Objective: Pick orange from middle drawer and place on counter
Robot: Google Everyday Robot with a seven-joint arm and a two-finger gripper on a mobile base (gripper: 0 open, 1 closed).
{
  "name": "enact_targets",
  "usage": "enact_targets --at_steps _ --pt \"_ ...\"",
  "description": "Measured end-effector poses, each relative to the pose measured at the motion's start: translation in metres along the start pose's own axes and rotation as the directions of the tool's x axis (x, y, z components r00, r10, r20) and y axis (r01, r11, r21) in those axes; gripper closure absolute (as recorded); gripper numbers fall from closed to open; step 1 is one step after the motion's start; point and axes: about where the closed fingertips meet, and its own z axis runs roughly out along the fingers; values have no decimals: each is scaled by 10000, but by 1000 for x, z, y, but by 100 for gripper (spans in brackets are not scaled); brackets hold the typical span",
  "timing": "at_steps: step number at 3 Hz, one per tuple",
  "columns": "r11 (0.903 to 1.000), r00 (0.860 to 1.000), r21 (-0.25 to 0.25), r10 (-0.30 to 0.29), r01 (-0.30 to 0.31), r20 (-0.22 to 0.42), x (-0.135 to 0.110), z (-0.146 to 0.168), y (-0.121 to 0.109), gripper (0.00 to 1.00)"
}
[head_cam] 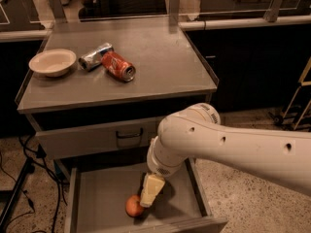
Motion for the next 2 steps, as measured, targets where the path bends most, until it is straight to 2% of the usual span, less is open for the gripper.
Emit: enact_targets --at_steps 1,2 --pt "9965 9988 -766 373 -348 319 1 29 22 0" --pt "9928 9937 -1098 581 -475 957 2 61 29 0"
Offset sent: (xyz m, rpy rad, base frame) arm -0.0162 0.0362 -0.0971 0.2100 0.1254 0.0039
